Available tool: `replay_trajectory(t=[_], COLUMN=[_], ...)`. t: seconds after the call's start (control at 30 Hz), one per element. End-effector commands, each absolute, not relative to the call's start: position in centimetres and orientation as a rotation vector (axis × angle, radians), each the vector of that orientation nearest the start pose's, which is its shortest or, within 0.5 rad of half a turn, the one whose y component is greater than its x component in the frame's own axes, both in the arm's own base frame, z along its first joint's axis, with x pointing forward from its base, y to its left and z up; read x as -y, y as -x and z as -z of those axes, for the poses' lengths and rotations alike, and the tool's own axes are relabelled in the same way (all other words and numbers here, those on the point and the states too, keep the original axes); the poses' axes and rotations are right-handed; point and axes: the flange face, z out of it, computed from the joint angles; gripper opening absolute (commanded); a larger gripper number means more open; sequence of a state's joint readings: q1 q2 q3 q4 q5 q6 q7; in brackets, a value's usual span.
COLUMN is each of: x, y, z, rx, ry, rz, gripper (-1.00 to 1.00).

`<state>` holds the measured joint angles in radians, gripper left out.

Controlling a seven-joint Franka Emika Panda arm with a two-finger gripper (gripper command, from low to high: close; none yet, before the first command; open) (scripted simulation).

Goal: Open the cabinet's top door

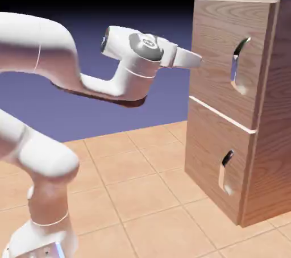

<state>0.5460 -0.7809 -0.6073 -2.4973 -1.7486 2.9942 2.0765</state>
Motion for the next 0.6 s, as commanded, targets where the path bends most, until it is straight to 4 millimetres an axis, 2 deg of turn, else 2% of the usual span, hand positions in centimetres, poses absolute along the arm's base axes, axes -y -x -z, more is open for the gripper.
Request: replay_trajectory(t=[0.0, 0.27, 0.57], x=[0.4, 3.3, 7.3], y=[-37.1, -37.6, -38.9], z=[-58.5, -58.1, -56.6], rx=[-0.724, -0.706, -0.687], ry=[2.045, 1.939, 1.829], rz=[1.576, 1.644, 1.699], gripper=[0.00, 0.00, 0.00])
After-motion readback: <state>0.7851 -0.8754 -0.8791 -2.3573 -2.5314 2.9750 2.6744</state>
